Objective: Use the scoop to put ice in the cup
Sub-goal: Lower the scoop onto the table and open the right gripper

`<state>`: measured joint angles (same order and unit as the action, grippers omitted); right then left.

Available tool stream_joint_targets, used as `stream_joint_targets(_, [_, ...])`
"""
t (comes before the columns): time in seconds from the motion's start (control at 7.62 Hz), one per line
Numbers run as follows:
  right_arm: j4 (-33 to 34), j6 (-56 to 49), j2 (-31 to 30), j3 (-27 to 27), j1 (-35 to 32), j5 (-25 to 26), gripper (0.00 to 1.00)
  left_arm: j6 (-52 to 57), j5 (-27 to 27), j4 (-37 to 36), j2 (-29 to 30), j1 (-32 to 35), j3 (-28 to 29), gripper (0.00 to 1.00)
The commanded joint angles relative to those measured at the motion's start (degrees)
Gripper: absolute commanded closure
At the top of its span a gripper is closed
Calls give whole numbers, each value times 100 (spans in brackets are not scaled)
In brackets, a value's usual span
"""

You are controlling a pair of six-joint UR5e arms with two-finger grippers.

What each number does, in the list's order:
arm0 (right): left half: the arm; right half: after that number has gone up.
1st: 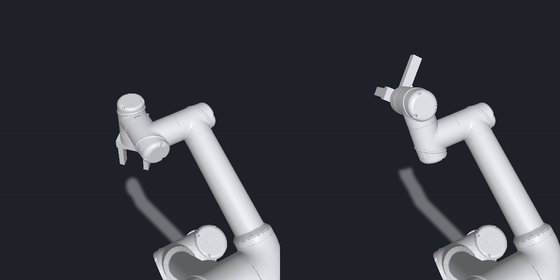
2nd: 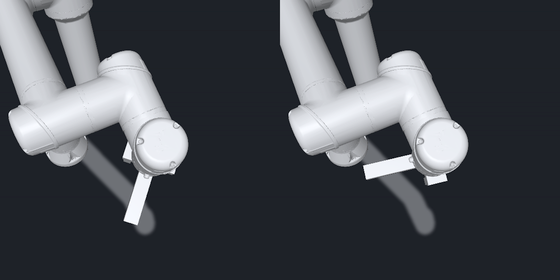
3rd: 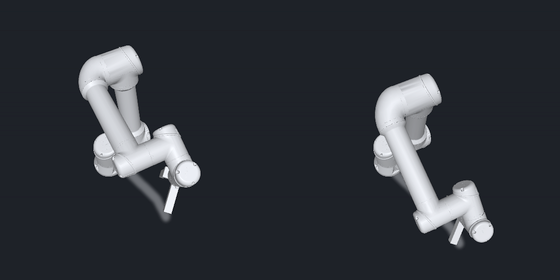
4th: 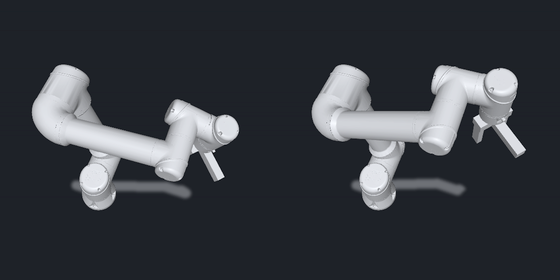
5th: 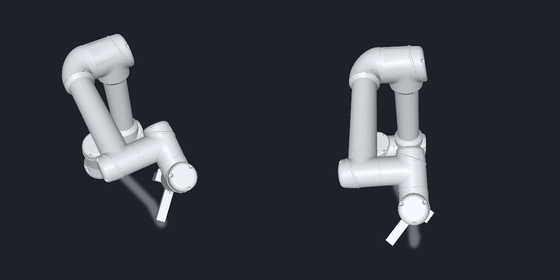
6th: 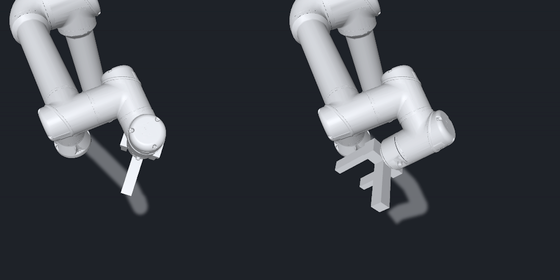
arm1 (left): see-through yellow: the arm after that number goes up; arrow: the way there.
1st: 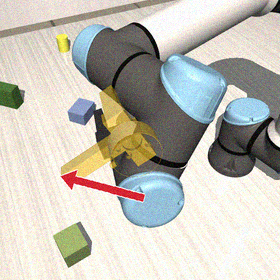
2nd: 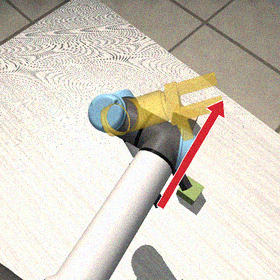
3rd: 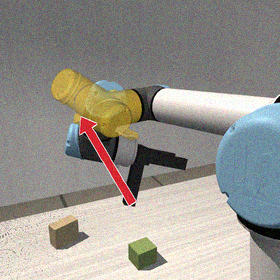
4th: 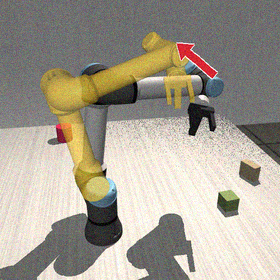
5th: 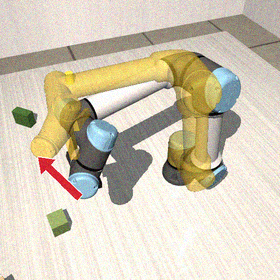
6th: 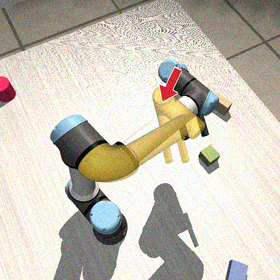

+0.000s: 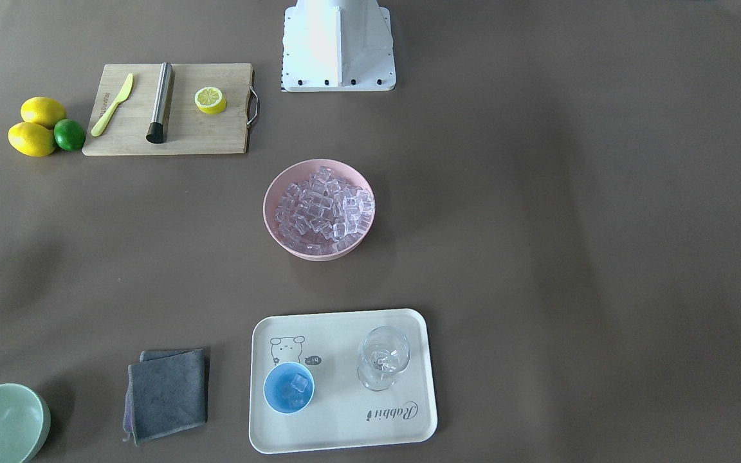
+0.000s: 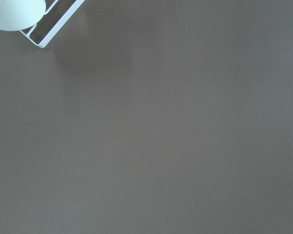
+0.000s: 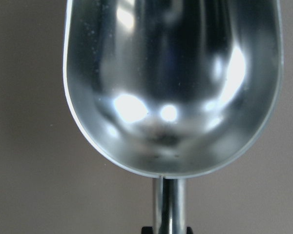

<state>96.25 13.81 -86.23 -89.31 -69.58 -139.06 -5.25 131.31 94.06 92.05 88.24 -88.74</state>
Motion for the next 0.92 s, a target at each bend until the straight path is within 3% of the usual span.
stream_joint_targets(0.0, [-1,-1,-16,211,41,-7,100,7,211,25,-2,9,102,0])
stream_joint_targets(0.66, [-1,-10,-43,387,111,-155,100,42,211,16,-2,9,102,0])
stream_joint_targets(0.79, [-10,-19,-34,483,111,-261,91,16,211,25,-2,9,102,0])
